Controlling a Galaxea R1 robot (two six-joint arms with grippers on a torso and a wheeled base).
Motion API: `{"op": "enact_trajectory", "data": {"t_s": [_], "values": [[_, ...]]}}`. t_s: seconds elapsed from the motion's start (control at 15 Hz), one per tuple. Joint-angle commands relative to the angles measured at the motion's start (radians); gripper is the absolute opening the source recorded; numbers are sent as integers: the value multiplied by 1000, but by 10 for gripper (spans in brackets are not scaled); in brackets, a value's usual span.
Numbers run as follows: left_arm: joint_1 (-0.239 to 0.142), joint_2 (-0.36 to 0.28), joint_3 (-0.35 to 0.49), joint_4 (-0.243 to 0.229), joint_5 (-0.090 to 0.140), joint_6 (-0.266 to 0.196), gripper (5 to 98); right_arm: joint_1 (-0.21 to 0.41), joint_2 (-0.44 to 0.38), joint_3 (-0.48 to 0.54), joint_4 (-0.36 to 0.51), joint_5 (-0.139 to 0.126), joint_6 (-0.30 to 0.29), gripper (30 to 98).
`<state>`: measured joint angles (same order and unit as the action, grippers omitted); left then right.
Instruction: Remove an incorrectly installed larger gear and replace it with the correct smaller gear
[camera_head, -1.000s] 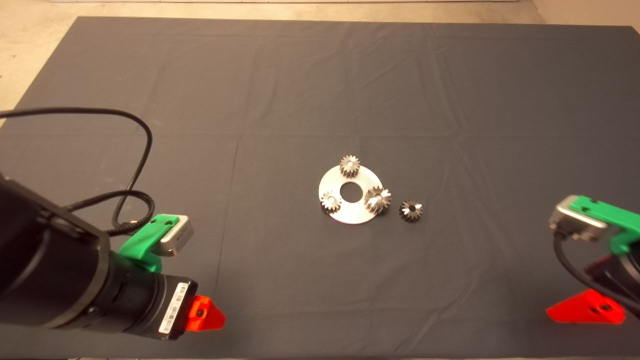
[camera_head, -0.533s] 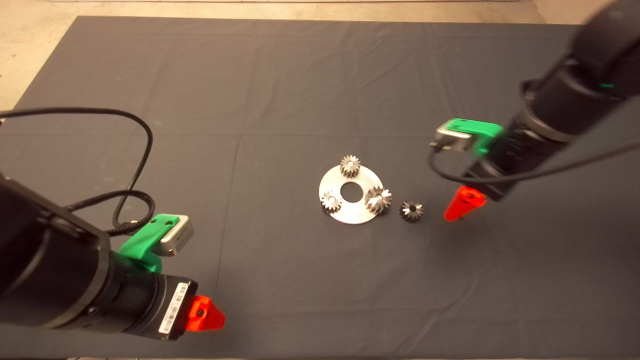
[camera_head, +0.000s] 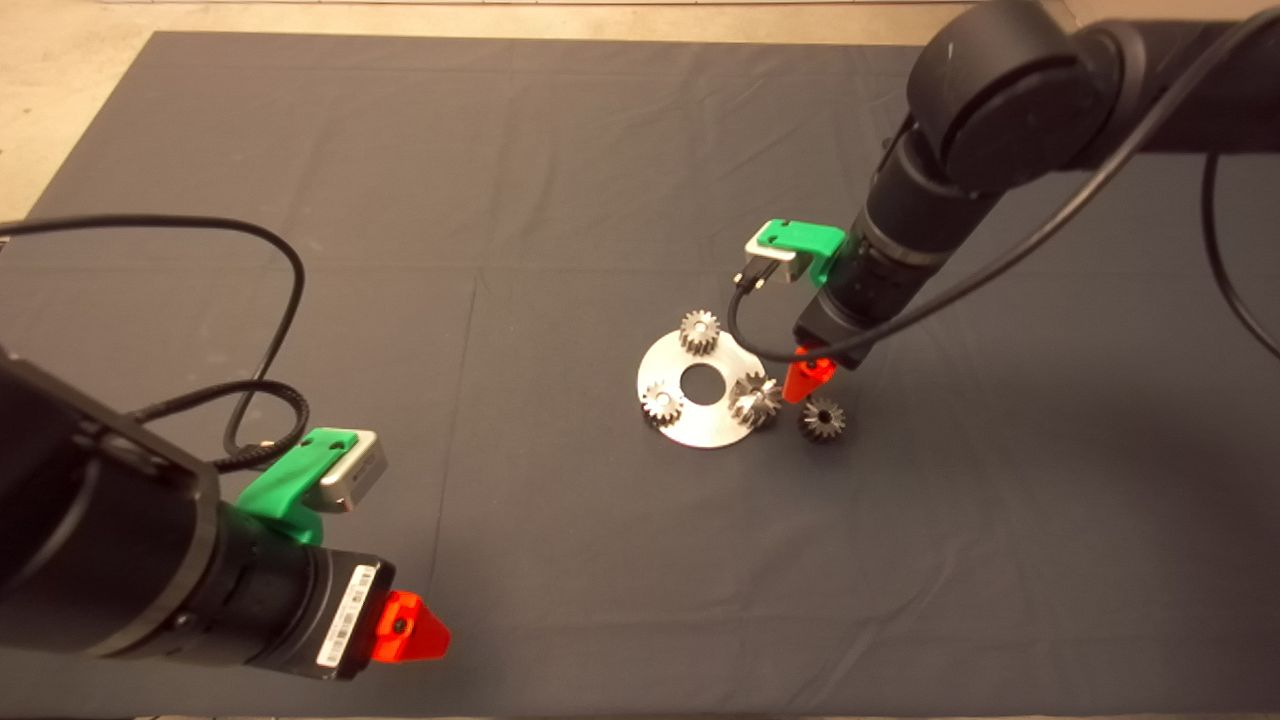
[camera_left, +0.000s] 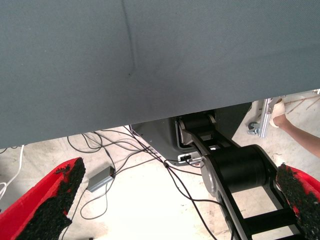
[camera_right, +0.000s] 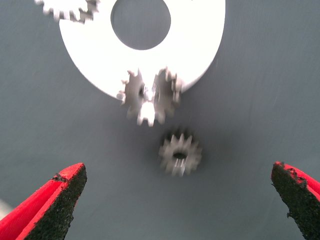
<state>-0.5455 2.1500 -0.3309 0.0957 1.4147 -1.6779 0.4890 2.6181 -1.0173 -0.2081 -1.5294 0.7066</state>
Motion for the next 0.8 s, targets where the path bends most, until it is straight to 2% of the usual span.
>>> {"op": "enact_trajectory", "data": {"t_s": [0.0, 0.4, 0.6, 0.73], "values": [[-4, 0, 17, -11, 4, 3, 983, -70, -14, 94, -143, -25, -9, 976], [-4, 0, 17, -11, 4, 1, 982, -104, -11, 100, -193, -19, -2, 976], [-4, 2, 17, -11, 4, 1, 983, -130, -3, 81, -236, -18, 27, 976], [-4, 2, 17, -11, 1, 3, 983, -144, 3, 58, -237, -7, 34, 976]]}}
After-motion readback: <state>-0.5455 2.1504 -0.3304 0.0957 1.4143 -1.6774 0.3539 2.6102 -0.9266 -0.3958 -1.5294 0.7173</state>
